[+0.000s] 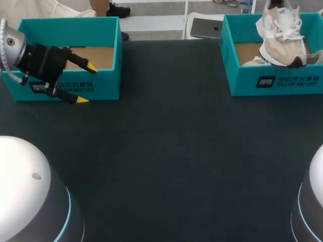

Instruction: Take the shoe out of the shoebox, open the shoe tongue, remove and reinsert the insole, then place the shoe into the shoebox

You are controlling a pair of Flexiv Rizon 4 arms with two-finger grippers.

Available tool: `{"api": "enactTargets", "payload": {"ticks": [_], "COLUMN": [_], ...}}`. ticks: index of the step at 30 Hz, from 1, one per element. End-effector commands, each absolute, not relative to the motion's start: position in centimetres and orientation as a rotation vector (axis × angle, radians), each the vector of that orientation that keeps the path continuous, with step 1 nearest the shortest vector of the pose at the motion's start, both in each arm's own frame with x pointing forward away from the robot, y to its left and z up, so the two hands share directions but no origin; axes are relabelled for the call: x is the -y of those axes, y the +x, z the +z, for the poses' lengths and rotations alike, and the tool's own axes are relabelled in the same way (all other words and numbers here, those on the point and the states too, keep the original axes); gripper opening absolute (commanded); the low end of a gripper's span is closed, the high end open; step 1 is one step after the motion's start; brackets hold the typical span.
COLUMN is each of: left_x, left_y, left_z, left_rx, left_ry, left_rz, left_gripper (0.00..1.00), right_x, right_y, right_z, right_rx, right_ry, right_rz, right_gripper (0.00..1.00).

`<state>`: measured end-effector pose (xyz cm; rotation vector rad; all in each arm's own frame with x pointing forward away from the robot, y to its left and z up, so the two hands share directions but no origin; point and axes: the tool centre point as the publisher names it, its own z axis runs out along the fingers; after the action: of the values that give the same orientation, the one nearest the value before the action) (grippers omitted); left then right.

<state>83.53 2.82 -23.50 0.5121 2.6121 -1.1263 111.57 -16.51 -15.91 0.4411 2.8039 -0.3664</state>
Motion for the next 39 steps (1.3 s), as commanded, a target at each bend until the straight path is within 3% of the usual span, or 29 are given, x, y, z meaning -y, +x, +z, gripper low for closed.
{"api": "enactTargets", "payload": {"ticks": [1, 10, 23, 30, 39], "left_x": [-2.9, -2.9, -2.9, -2.9, -2.9], "left_y": [83.4, 83.4, 83.4, 83.4, 83.4], "left_z": [-23.4, -23.4, -23.4, -23.4, -23.4], "left_rx": [-2.614, -2.614, -2.614, -2.614, -2.614], "left_ry": [0.513, 0.513, 0.513, 0.513, 0.513], "left_rz": [-1.123, -1.123, -1.123, -1.123, -1.123], "left_gripper": [1.0, 1.0, 1.0, 1.0, 1.0], "right_x": [16.6, 21.9, 30.8, 32.6, 33.2], "right_y": [111.5, 113.4, 121.2, 121.8, 118.5], "right_z": [-15.7, -17.1, -18.7, -18.9, -18.9], "right_rx": [-2.805, -2.759, -2.745, -2.758, -2.354], "right_ry": [0.44, 0.549, 0.524, 0.583, 1.467], "right_rz": [-0.365, -0.435, -0.508, -0.528, -0.612], "right_gripper": [0.0, 0.0, 0.0, 0.0, 0.0]}}
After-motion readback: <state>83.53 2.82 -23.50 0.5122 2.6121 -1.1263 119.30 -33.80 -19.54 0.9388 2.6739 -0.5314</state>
